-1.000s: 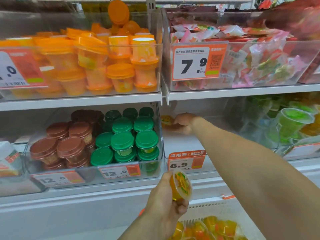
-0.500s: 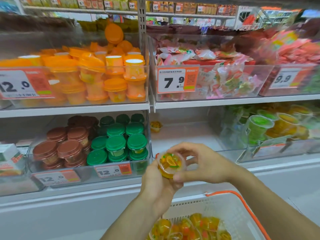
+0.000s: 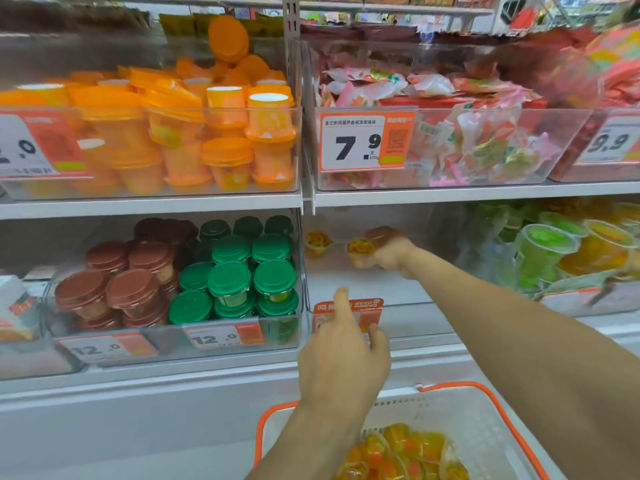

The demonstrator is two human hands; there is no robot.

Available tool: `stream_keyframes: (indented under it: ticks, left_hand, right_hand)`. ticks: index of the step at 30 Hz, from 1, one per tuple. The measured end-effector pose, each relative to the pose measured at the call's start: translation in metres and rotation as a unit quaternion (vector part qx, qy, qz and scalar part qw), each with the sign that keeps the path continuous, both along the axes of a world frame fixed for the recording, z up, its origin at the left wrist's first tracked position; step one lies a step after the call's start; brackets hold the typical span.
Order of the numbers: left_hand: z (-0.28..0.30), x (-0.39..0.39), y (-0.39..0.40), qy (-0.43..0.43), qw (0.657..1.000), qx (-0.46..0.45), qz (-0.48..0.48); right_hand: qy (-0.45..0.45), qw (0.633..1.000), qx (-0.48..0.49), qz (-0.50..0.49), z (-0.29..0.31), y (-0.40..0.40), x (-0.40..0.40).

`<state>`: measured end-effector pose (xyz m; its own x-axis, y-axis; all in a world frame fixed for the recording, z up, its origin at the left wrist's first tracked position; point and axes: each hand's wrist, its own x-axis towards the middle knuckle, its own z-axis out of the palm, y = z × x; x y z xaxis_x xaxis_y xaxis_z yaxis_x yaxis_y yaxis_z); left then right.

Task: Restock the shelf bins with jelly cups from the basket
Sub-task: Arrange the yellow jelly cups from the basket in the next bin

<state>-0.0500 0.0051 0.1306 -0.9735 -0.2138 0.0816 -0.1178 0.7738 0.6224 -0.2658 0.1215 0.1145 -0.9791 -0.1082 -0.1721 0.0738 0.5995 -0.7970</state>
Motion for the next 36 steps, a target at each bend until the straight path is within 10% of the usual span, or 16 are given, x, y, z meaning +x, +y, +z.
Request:
stream_keyframes:
  ticks: [8,15,23,26,29,32,36]
  left_hand:
    - [0.002,-0.023,-0.008,-0.040,0.999,-0.030,-0.016]
    - [-0.001,-0.020,-0.008,-0.022,0.999,-0.026,-0.026]
    - [-0.006,0.011,0.008,0.118,0.987,0.056,-0.098]
    - [-0.049,0.025,0.019,0.039,0.987,-0.022,-0.153]
    - [-0.119,0.052,0.022,-0.160,0.964,-0.081,-0.195]
    - [-0.205,0.100,0.011,-0.345,0.905,-0.063,-0.240]
    - [-0.320,0.161,-0.003,-0.403,0.887,-0.058,-0.217]
  right_hand:
    - [-0.014,0.989,0.144,-0.043,-0.014,-0.027,-0.033]
    - [-0.037,0.992,-0.030,-0.121,-0.015,-0.028,-0.025]
    - [0.236,0.928,-0.227,-0.177,0.026,0.020,0.106]
    - [0.313,0.873,-0.267,-0.263,-0.005,0.036,0.173]
    - [0.212,0.910,-0.202,-0.293,-0.093,0.046,0.220]
    - [-0.027,0.993,0.036,-0.112,-0.199,0.067,0.282]
    - [-0.238,0.948,0.207,0.044,-0.262,0.090,0.361]
